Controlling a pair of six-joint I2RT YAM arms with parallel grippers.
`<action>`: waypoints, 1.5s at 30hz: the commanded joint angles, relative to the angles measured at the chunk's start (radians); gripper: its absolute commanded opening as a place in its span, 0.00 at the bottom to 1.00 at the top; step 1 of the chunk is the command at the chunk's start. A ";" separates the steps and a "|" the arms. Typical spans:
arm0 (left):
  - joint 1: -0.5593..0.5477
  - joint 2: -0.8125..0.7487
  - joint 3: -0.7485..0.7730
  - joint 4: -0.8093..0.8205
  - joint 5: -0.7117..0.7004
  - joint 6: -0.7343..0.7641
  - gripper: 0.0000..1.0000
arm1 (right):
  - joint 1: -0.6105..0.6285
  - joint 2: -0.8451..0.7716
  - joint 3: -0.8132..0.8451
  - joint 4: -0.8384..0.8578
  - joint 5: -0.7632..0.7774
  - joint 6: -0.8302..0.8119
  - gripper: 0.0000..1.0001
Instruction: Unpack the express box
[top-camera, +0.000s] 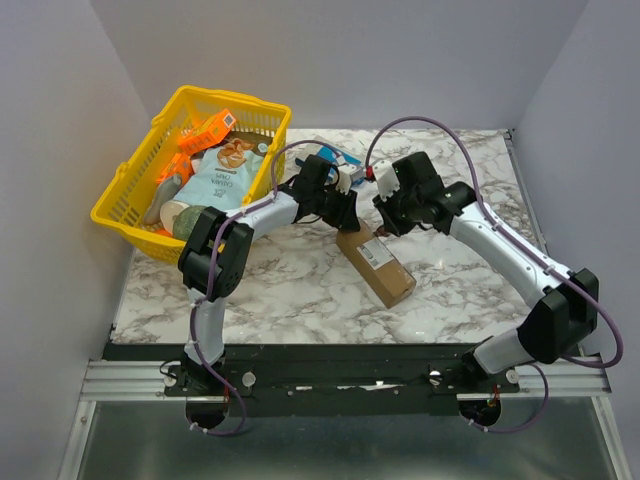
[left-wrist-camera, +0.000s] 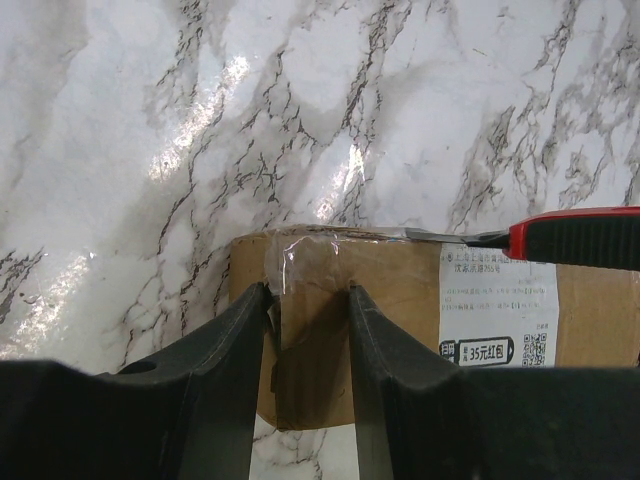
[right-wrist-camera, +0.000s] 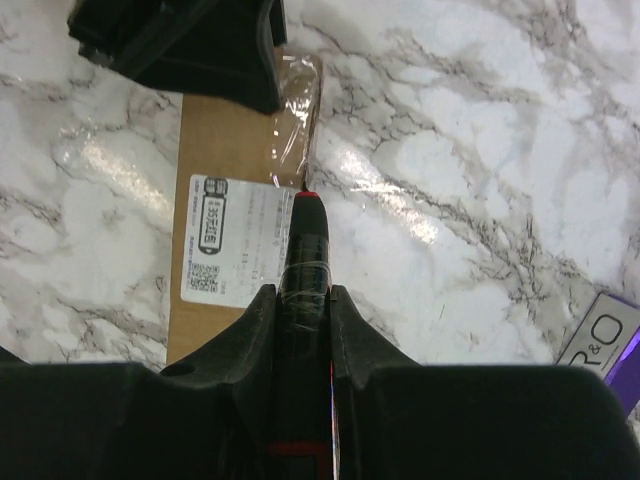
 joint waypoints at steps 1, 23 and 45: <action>0.002 0.112 -0.062 -0.175 -0.177 0.071 0.23 | 0.009 -0.046 -0.029 -0.151 0.003 0.004 0.00; 0.002 0.120 -0.059 -0.181 -0.190 0.077 0.21 | 0.009 -0.140 -0.099 -0.274 -0.030 0.018 0.00; 0.002 0.118 -0.064 -0.204 -0.221 0.112 0.18 | 0.007 -0.293 -0.211 -0.361 0.001 0.012 0.00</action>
